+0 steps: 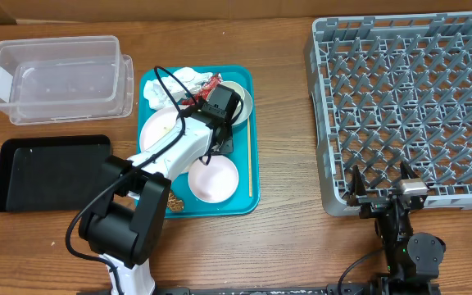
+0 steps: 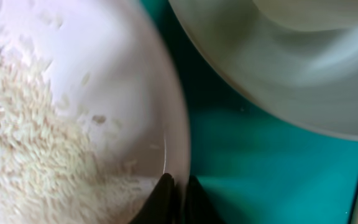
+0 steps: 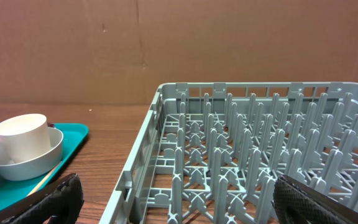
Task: Sort waste into correct bins and load items into the dishwasher
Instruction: 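Grasp the rim of the white rice plate with the left gripper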
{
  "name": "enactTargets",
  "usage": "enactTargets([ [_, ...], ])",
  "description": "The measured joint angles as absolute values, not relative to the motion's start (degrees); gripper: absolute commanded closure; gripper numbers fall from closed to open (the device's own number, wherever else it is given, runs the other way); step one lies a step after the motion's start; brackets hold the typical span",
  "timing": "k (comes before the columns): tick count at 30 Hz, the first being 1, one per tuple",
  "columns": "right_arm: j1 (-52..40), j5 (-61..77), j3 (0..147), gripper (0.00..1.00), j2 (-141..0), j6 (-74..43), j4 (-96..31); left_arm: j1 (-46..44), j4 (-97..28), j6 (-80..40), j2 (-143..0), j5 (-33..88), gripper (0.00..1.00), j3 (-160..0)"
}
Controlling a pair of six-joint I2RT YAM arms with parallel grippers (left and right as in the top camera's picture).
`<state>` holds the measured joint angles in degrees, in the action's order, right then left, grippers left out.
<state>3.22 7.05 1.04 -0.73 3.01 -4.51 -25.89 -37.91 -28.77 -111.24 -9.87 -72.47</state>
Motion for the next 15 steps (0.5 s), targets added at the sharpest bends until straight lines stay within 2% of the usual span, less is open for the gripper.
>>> enactTargets([
  [10,3.2,7.0,1.0,0.00,-0.7,3.0,-4.5,-25.9,-40.3,-28.7,-111.2,-10.1,0.96,-73.6],
  [15,3.2,7.0,1.0,0.00,-0.7,3.0,-4.5,-26.0,-47.0,-28.7,-111.3,-11.1,0.96,-78.0],
])
